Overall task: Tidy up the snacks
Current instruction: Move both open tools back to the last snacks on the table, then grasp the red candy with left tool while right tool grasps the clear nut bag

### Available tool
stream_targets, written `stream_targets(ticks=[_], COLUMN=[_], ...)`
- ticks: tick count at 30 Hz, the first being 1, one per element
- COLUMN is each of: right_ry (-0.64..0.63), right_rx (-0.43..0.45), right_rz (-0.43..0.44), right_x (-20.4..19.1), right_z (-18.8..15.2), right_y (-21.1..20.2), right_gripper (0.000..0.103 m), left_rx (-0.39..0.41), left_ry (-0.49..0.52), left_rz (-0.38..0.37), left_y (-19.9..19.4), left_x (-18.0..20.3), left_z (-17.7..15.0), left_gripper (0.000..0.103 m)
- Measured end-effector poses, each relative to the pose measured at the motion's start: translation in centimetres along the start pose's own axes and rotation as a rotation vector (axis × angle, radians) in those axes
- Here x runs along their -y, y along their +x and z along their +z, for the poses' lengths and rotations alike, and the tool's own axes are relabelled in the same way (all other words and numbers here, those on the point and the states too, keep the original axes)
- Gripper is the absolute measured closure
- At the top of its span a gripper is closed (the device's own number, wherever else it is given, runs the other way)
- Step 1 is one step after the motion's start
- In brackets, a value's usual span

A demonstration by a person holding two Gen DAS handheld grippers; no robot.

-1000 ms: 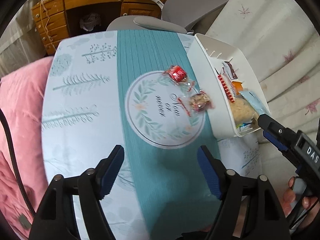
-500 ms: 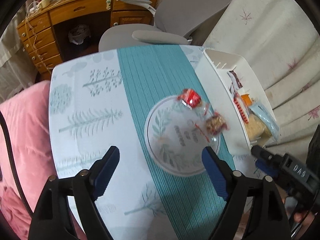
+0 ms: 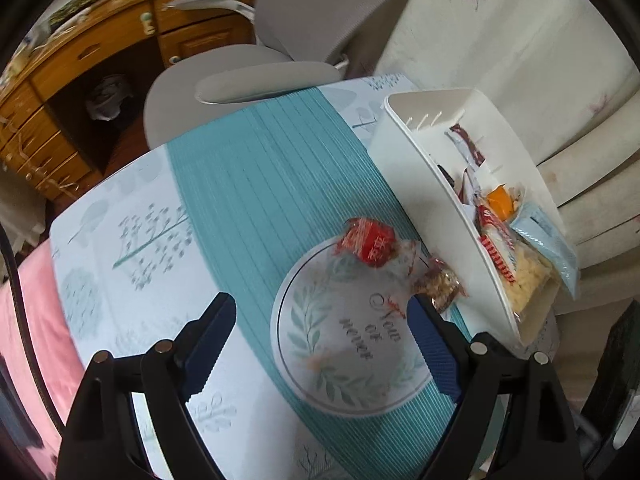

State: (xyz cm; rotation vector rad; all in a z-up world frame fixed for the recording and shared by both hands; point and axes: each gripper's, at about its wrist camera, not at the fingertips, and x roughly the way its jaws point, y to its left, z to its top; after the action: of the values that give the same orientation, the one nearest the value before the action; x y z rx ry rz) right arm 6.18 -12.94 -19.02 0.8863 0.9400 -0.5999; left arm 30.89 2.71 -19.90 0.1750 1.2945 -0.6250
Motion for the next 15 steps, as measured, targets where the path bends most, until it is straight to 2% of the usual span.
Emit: stream_targets(ticks=[8, 15], right_ry=[0.006, -0.015], right_rx=[0.042, 0.06], right_rz=[-0.095, -0.119], right_x=[-0.5, -0.7], right_z=[0.0, 0.0], right_y=[2.9, 5.2], right_gripper=[0.034, 0.034], left_rx=[-0.106, -0.172], left_ry=[0.038, 0.074], left_rz=[-0.033, -0.034], left_y=[5.9, 10.4], left_x=[1.7, 3.3], left_z=[3.4, 4.1], left_gripper=[0.014, 0.014])
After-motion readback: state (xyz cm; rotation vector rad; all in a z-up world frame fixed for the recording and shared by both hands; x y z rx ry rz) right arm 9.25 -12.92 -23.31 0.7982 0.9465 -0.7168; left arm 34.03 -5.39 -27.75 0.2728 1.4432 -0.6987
